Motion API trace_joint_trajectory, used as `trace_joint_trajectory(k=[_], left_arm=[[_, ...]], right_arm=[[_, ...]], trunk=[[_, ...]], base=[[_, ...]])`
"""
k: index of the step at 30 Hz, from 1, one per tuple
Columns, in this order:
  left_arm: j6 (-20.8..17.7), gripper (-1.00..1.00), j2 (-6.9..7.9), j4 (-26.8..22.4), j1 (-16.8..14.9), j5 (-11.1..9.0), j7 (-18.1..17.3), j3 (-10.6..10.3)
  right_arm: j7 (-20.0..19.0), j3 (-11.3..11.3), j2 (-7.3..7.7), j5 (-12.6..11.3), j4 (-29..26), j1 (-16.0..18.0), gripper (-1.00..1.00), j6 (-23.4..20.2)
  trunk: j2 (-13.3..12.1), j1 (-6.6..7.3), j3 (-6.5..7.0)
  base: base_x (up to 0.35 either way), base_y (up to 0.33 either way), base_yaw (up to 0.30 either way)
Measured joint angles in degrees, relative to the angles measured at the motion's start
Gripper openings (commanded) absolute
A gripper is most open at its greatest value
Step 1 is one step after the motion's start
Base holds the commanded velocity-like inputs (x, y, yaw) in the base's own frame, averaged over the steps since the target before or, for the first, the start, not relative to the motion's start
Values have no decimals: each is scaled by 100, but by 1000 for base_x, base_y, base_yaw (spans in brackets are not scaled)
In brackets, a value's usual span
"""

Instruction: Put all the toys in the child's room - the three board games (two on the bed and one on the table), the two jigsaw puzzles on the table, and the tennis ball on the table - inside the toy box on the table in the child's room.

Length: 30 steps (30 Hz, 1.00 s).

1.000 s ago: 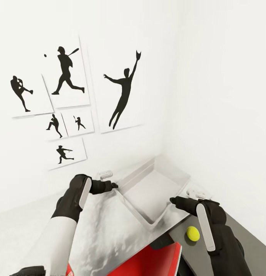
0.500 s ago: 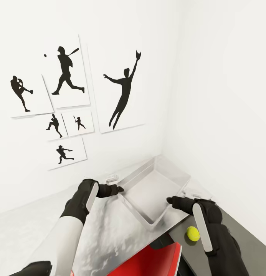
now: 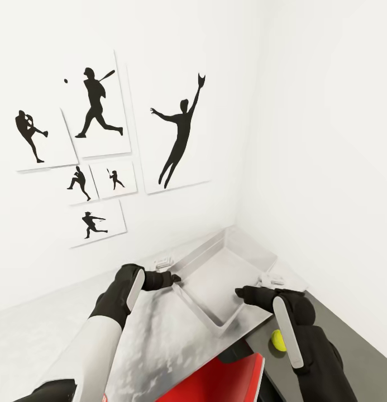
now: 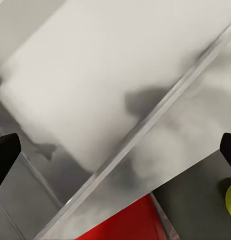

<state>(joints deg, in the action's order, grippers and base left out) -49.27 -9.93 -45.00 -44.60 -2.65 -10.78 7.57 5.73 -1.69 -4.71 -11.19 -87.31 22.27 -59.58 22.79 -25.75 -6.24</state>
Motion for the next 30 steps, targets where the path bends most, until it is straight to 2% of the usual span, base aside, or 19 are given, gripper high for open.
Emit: trace_joint_trajectory(k=[4, 7, 11, 14, 16, 21, 30], left_arm=[[-4, 100, 0, 32, 1, 4, -1, -4], [-3, 100, 0, 80, 1, 6, -1, -9], [2, 100, 0, 131, 1, 4, -2, -11], [7, 100, 0, 199, 1, 7, -2, -16], [14, 100, 0, 229, 1, 7, -2, -18], [22, 100, 0, 253, 1, 8, -2, -20], [166, 100, 0, 278, 1, 2, -5, -22]], right_arm=[[2, 5, -7, -11, 23, 2, 100, 21], [30, 7, -66, 7, 63, 15, 100, 32], [195, 13, -255, 51, 83, 34, 100, 36], [547, 49, -456, 53, 215, 91, 100, 36], [799, 75, -524, 42, 396, 190, 100, 34], [1133, 104, -525, 4, 779, 371, 100, 32], [1215, 114, -526, -6, 873, 419, 100, 32]], trunk=[[0, 0, 0], [0, 0, 0], [0, 0, 0], [0, 0, 0], [0, 0, 0], [0, 0, 0], [0, 0, 0]], base=[[0, 0, 0], [0, 0, 0], [0, 0, 0], [0, 0, 0], [0, 0, 0], [0, 0, 0], [0, 0, 0]])
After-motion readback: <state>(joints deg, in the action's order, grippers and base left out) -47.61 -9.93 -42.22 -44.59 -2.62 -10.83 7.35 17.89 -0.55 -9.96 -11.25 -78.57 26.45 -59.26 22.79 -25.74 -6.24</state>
